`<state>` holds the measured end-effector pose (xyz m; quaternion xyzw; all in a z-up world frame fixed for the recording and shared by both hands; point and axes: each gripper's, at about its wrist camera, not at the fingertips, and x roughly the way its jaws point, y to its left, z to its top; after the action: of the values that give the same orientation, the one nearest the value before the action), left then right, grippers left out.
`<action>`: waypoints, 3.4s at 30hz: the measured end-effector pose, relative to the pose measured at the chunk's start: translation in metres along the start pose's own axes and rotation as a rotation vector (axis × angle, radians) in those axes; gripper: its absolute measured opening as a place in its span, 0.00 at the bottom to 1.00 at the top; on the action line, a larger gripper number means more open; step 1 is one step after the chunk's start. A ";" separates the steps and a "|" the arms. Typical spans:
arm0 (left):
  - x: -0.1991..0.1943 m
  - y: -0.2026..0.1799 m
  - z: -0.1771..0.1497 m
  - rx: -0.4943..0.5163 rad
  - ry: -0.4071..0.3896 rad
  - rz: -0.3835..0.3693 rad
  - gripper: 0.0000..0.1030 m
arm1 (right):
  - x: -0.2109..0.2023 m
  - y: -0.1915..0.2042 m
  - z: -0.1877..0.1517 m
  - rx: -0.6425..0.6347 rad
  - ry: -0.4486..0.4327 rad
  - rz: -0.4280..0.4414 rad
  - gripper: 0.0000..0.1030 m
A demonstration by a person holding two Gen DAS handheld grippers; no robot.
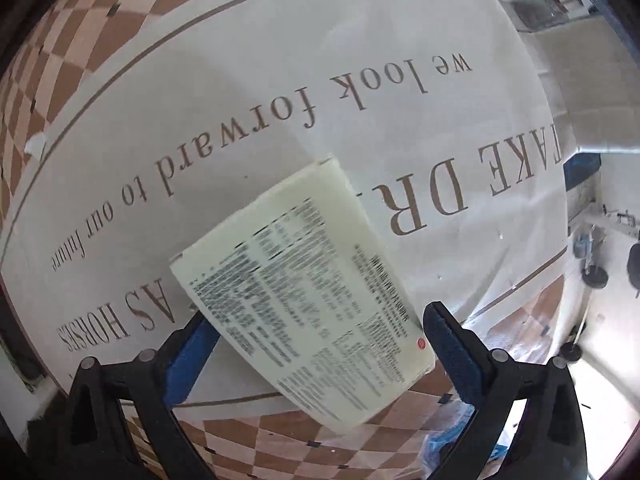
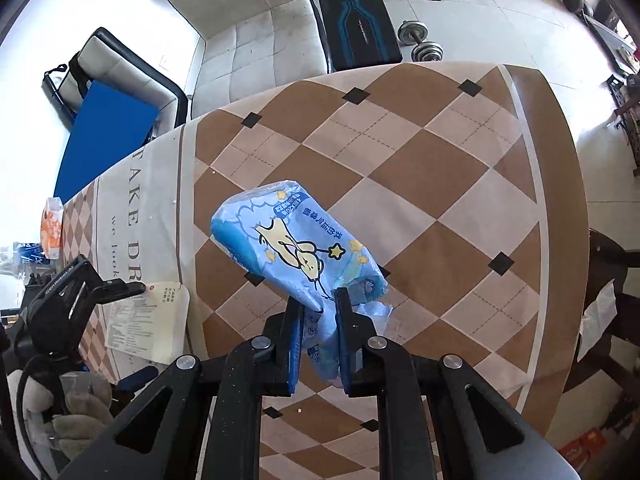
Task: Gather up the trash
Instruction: 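Carry medicine box and cartoon bag over the white bin and open both grippers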
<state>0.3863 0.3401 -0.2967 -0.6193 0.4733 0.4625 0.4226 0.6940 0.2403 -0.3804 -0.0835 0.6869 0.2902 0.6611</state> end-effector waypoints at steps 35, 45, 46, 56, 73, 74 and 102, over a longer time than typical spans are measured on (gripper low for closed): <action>-0.021 0.073 -0.167 0.805 -0.242 0.190 0.76 | -0.012 0.009 -0.063 -0.231 -0.022 -0.080 0.10; -0.061 0.090 -0.234 0.891 -0.351 0.196 0.76 | -0.064 0.013 -0.125 -0.244 -0.079 0.009 0.09; -0.062 0.087 -0.234 0.889 -0.349 0.186 0.76 | -0.069 0.012 -0.133 -0.248 -0.086 0.011 0.09; -0.077 0.190 -0.254 0.926 -0.401 0.081 0.76 | -0.124 -0.005 -0.264 -0.258 -0.140 0.041 0.09; -0.054 0.464 -0.308 0.788 -0.270 0.036 0.76 | -0.102 -0.021 -0.605 -0.293 0.057 0.110 0.09; -0.045 0.478 -0.305 0.759 -0.256 0.046 0.76 | -0.093 -0.021 -0.621 -0.306 0.081 0.108 0.09; 0.380 0.460 -0.165 0.561 0.213 -0.027 0.96 | 0.393 -0.141 -0.628 -0.142 0.448 0.017 0.10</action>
<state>0.0124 0.0179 -0.6705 -0.5298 0.6158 0.2405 0.5313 0.1807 -0.0890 -0.8237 -0.1863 0.7950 0.3178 0.4819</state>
